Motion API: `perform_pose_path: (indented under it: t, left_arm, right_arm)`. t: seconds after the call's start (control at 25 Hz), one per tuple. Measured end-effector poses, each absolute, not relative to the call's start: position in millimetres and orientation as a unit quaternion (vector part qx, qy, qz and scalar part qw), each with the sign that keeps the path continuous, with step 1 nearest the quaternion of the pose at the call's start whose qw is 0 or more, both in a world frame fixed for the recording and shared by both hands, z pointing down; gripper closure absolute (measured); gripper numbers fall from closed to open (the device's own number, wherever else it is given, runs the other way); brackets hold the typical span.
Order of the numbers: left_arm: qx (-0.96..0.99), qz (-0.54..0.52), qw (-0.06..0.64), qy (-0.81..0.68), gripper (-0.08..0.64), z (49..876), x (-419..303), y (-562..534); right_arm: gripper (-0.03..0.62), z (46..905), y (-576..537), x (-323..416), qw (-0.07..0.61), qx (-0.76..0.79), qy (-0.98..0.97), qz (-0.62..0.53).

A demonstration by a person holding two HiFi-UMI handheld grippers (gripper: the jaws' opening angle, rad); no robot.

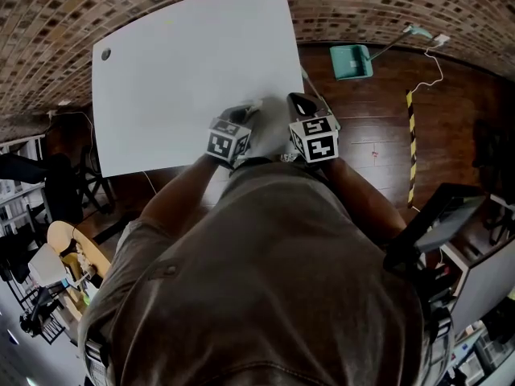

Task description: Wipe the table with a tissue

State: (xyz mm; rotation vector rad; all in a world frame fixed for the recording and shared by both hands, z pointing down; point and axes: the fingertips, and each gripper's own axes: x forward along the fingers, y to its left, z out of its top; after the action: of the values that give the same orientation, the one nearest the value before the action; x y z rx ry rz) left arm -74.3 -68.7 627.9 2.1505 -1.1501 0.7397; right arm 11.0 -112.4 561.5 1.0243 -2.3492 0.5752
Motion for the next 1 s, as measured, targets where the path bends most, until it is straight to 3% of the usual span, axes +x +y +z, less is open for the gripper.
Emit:
perform_pose_path:
  t: [1.0]
  left_arm:
    - [0.826, 0.285, 0.287, -0.393, 0.522, 619, -87, -42]
  right_arm:
    - [0.578, 559, -113, -30, 0.259, 0.353, -0.876, 0.204]
